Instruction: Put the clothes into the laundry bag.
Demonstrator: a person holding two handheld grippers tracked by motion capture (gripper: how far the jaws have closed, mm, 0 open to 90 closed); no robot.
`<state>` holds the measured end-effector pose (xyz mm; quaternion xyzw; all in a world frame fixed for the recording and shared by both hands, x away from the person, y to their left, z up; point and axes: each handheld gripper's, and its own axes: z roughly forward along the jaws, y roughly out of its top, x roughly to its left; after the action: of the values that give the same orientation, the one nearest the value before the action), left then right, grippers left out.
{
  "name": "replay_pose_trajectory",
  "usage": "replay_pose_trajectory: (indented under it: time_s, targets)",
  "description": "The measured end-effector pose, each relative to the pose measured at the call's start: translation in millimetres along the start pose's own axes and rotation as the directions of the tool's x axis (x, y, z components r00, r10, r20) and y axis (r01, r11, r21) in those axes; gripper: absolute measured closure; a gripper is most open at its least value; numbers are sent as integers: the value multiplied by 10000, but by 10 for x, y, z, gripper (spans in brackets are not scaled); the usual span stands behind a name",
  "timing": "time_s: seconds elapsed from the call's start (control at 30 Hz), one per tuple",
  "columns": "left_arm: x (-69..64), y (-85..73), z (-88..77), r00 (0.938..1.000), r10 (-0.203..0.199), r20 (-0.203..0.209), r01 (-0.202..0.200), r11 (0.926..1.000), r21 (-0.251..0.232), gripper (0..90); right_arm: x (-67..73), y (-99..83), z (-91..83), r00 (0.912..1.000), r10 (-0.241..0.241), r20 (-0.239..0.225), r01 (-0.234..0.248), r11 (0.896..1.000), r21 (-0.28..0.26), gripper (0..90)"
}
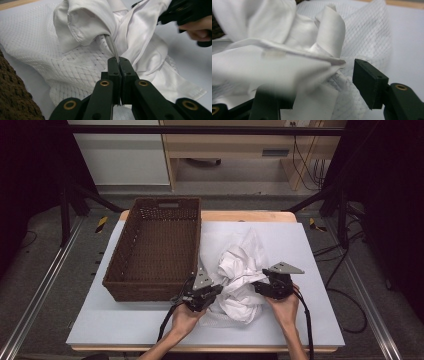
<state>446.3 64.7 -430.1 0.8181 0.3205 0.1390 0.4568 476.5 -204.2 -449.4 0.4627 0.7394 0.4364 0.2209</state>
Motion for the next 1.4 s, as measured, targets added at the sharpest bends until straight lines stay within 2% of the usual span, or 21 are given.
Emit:
replay_pose_trajectory:
  time_s: [0.07,0.13,0.2,0.23,0.3,0.4,0.47,0.5,0.53,0.6,0.67,0.73,0.83,0.87,0.93,0.97,1.0,1.1,1.23,1.3,1.4]
  targets:
    - [6,-2,11,10000,-11,-20,11,10000,24,880,-48,-22,112,9980,411,-480,-409,9991,58,437]
    - [14,-4,19,10000,-61,-22,61,10000,30,880,-67,-31,138,9930,638,-990,-645,9979,-44,541]
    - [20,-3,18,10000,-95,-16,95,10000,14,880,-31,-34,108,9966,230,-786,-242,9996,-141,811]
    - [22,-2,15,9999,-123,-31,123,9999,3,880,-9,-34,69,9971,-12,-756,-2,9998,-181,860]
    - [28,3,10,9998,-180,-45,180,9998,-12,880,16,-29,-9,9955,-262,-912,231,9991,-347,888]
    - [43,14,0,9995,-316,-50,315,9995,-41,880,88,-20,-215,9888,-721,-1310,606,9941,-902,892]
    - [50,26,-9,9992,-388,-39,388,9992,-49,880,143,-25,-332,9800,-872,-1787,659,9903,-1219,892]
    - [52,31,-14,9992,-406,-24,406,9992,-56,880,196,-33,-397,9730,-1058,-2051,783,9874,-1376,891]
    - [50,39,-21,9991,-428,-16,427,9990,-89,880,231,-43,-426,9689,-1192,-2168,897,9859,-1413,890]
    - [49,49,-32,9990,-437,-28,436,9990,-112,880,342,-77,-449,9567,-1421,-2540,1093,9843,-1387,887]
    - [47,52,-37,9991,-433,-24,432,9990,-117,880,424,-107,-416,9495,-1562,-2720,1243,9835,-1312,887]
    - [45,56,-44,9990,-453,0,453,9989,-142,880,508,-129,-318,9450,-1650,-2826,1423,9849,-991,887]
    - [43,77,-68,9992,-400,54,401,9990,-215,881,623,-160,-82,9484,-1670,-2694,1659,9858,-268,889]
    - [41,82,-74,9992,-398,50,399,9989,-250,881,657,-168,21,9520,-1719,-2531,1782,9840,20,890]
    - [32,91,-90,9993,-360,113,363,9989,-296,881,691,-179,161,9583,-1616,-2358,1753,9838,380,890]
    - [27,93,-96,9994,-320,114,323,9990,-303,881,708,-183,226,9642,-1536,-2159,1695,9839,571,891]
    - [14,93,-102,9996,-258,125,262,9992,-296,881,715,-183,267,9682,-1550,-1965,1696,9837,598,891]
    - [-7,75,-83,9998,-156,119,158,9997,-159,880,730,-168,356,9893,-1204,-830,1254,9904,576,893]
    - [-8,40,-37,9999,-151,67,151,9999,21,880,765,-154,380,9942,-1066,-136,1071,9932,460,889]
    - [6,29,-35,9999,-155,22,155,9999,52,881,766,-142,370,9935,-1100,-277,1113,9924,525,857]
    - [37,15,-41,9998,-201,-68,201,9998,88,881,718,-103,232,9881,-1179,-989,1227,9914,447,730]
